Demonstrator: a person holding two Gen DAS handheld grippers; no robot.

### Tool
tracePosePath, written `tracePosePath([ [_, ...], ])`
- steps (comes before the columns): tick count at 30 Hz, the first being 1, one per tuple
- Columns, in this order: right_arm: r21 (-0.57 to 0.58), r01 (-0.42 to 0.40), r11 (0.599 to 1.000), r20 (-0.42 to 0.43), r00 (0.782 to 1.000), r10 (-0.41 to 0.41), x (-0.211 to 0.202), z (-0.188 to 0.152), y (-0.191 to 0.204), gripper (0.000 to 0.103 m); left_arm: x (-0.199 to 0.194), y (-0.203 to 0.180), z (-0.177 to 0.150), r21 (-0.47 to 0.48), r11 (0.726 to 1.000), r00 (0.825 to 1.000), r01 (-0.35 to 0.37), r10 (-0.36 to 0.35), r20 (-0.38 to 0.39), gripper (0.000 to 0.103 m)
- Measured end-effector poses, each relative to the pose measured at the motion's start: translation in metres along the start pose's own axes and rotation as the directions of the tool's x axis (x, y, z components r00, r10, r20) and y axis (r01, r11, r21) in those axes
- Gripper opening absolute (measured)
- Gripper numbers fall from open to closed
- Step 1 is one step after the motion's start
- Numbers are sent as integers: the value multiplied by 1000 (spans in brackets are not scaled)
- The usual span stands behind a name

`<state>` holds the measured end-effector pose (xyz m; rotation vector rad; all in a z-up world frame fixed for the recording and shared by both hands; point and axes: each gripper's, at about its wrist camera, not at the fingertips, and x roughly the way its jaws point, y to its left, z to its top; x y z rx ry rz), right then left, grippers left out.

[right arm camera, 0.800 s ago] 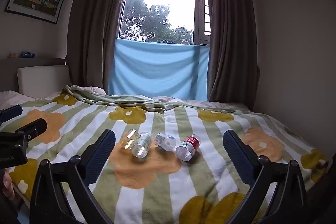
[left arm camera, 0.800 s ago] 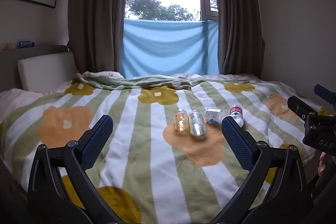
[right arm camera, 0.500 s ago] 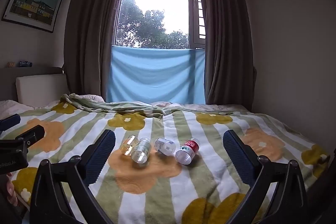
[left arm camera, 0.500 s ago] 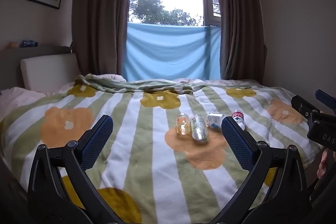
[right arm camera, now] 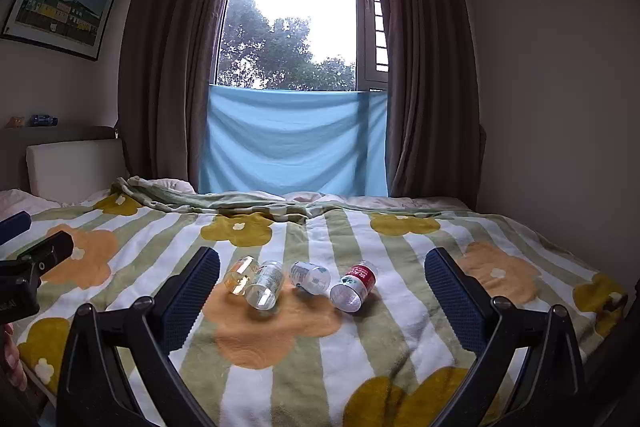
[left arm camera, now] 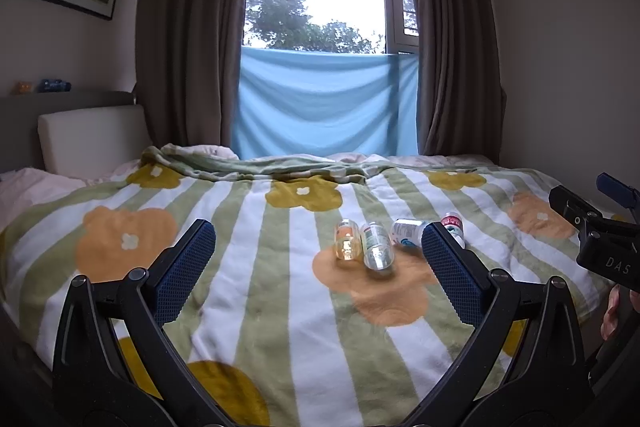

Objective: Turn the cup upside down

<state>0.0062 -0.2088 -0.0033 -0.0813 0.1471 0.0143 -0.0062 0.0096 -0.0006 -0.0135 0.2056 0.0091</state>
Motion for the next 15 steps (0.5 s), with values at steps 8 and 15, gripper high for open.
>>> tracePosePath([
  [8, -10, -5, 1000, -2, 1000, 5, 2, 0, 3, 102, 2, -1, -2, -2, 1000, 1000, 9, -9, -4, 103],
  [15, -9, -7, 1000, 0, 1000, 7, 3, -3, 3, 102, 6, -3, -5, -2, 1000, 1000, 8, -8, -13, 103],
])
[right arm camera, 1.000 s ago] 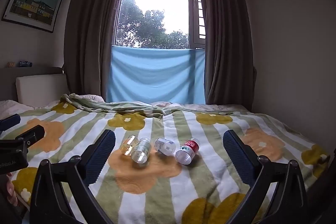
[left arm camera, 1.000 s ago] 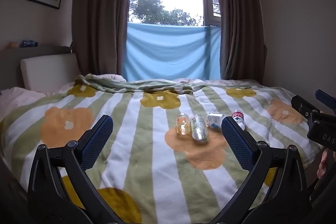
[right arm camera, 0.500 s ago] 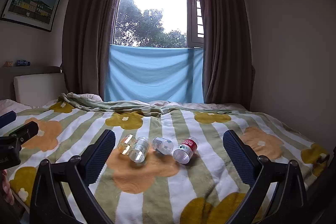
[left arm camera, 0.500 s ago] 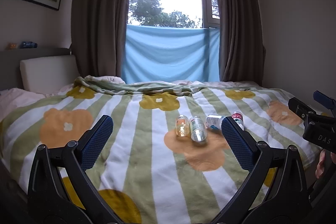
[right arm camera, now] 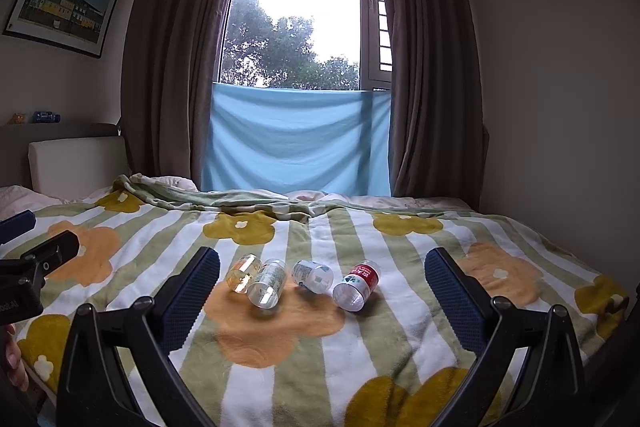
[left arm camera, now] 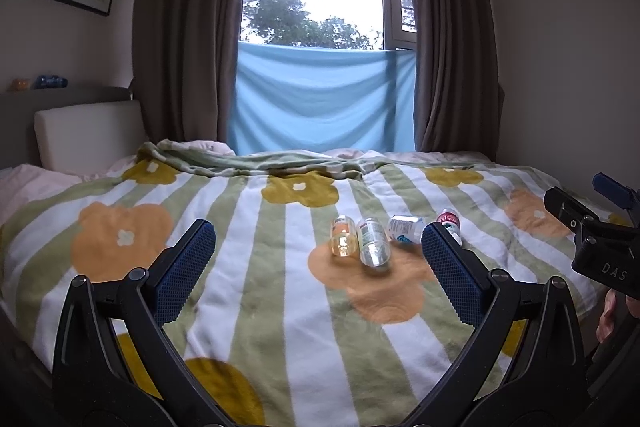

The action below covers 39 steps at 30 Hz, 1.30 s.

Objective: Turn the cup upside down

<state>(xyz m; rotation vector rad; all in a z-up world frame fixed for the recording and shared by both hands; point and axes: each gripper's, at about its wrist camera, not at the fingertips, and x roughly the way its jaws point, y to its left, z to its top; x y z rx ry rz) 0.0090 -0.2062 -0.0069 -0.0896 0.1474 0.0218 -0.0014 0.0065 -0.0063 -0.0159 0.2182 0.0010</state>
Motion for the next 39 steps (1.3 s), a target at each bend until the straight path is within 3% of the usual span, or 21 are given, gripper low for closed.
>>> tracePosePath([
  [39, 2, -15, 1000, 3, 1000, 15, -2, -2, 2, 102, 0, 0, 3, -14, 1000, 999, 25, -25, -29, 103],
])
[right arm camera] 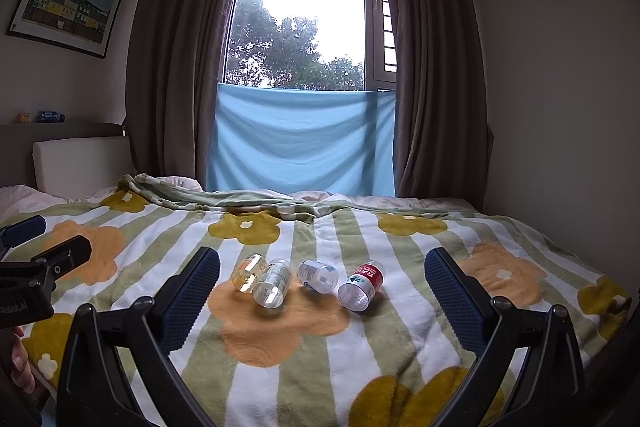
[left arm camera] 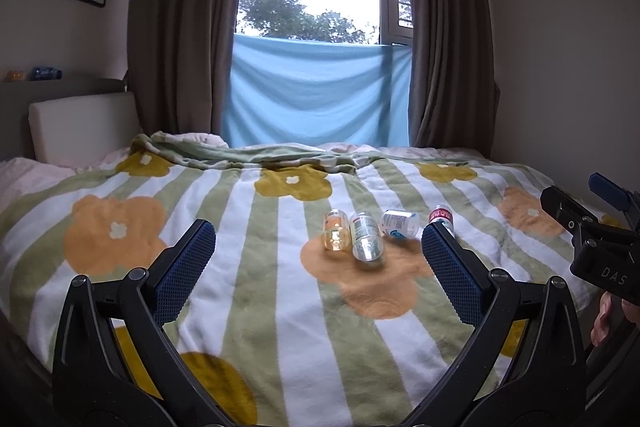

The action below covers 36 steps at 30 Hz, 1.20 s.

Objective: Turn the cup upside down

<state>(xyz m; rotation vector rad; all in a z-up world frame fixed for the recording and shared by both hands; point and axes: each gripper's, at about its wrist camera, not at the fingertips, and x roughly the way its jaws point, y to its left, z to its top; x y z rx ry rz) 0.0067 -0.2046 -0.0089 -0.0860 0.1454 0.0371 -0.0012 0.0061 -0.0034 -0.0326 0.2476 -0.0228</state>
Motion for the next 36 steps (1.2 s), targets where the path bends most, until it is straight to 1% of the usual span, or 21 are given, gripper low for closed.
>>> tracePosePath([
  [11, -3, -1, 1000, -2, 1000, 1, 0, 0, 1, 102, 1, -1, -1, -3, 1000, 1000, -1, 1, 0, 103],
  [20, -1, 0, 1000, 1, 1000, 0, 0, 0, 1, 102, 4, -5, -4, 8, 1000, 1000, 5, -5, -16, 103],
  [30, -2, 12, 1000, 10, 1000, -12, 2, 2, -1, 102, 6, -5, -5, 5, 1000, 1000, 7, -7, -9, 103],
  [32, -1, 10, 1000, 19, 1000, -10, 2, 1, -1, 102, 9, -5, -6, 6, 1000, 1000, 16, -16, -17, 103],
  [36, -7, 10, 1000, 36, 999, -10, 5, -3, -3, 102, 30, -9, -5, 32, 998, 996, 49, -46, -82, 103],
])
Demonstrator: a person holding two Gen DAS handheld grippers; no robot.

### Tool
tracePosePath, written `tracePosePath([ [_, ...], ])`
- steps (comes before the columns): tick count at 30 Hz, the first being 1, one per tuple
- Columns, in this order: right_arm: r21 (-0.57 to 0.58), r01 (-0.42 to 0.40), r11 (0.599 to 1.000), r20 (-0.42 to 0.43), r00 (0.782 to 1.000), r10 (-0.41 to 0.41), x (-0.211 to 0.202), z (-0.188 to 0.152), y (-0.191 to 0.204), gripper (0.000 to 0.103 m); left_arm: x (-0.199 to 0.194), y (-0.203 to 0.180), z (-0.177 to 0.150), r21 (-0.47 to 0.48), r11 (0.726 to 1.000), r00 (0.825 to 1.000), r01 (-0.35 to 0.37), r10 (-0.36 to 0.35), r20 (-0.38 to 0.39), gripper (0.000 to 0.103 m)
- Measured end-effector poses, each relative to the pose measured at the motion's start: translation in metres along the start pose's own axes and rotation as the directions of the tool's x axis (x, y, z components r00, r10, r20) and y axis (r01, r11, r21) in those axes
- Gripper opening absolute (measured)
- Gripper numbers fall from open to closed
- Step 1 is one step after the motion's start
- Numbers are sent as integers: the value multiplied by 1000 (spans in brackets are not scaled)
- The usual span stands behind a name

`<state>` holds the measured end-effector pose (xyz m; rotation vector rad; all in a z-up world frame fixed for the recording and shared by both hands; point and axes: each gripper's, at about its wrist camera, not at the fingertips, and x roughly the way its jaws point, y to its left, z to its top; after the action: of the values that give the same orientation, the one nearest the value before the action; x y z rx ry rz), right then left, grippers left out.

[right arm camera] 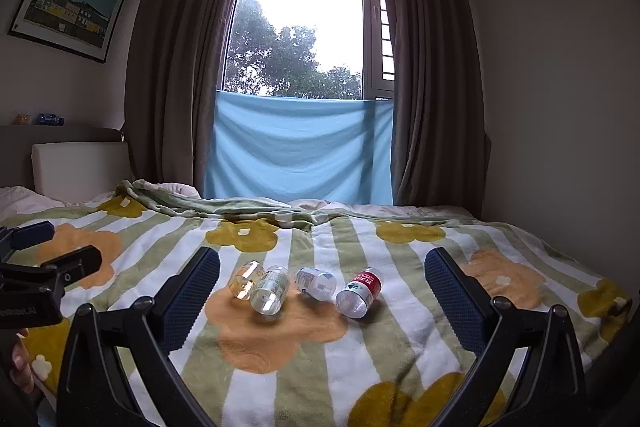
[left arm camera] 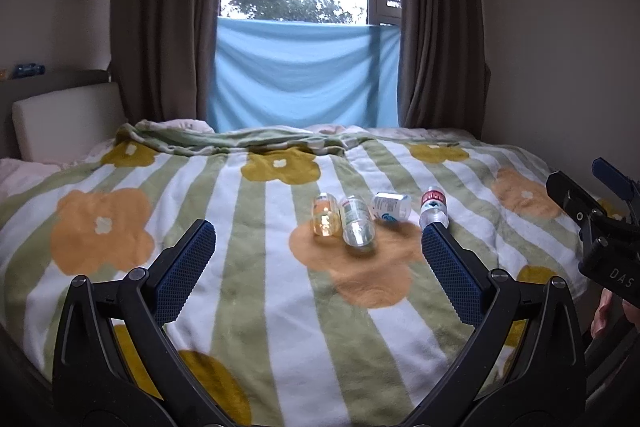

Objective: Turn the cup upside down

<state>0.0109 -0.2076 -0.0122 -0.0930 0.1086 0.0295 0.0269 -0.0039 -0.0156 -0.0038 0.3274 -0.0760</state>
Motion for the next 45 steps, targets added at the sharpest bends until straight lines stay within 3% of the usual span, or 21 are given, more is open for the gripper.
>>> tracePosePath([
  [5, -11, -11, 1000, 9, 1000, 11, 5, -11, -2, 102, 41, -10, 8, 35, 997, 995, 68, -65, -76, 103],
  [9, -9, -9, 1000, 7, 1000, 9, 11, -19, -3, 102, 93, -23, 23, 59, 987, 978, 151, -140, -152, 103],
  [14, 22, -30, 999, 10, 1000, 30, 21, -28, -8, 102, 177, -48, 45, 127, 972, 956, 196, -161, -245, 103],
  [18, 50, -42, 998, 13, 999, 42, 26, -38, -11, 102, 252, -63, 58, 117, 968, 921, 224, -171, -349, 103],
  [21, 49, -52, 997, 11, 999, 51, 29, -45, -13, 102, 301, -70, 60, 101, 965, 881, 241, -174, -440, 103],
  [25, 54, -67, 996, -30, 997, 69, 40, -57, -15, 102, 359, -73, 54, 70, 973, 810, 220, -142, -570, 103],
  [28, 68, -76, 995, -77, 994, 82, 51, -67, -16, 102, 386, -74, 45, 66, 974, 774, 218, -131, -619, 103],
  [36, 96, -124, 988, -219, 965, 143, 86, -93, -18, 102, 428, -79, 18, 79, 976, 708, 204, -92, -700, 98],
  [40, 104, -145, 984, -289, 942, 170, 103, -106, -16, 102, 440, -75, 8, 68, 980, 689, 185, -80, -720, 97],
  [45, 110, -157, 981, -339, 922, 186, 114, -116, -13, 102, 449, -78, 5, 102, 976, 692, 194, -62, -719, 97],
])
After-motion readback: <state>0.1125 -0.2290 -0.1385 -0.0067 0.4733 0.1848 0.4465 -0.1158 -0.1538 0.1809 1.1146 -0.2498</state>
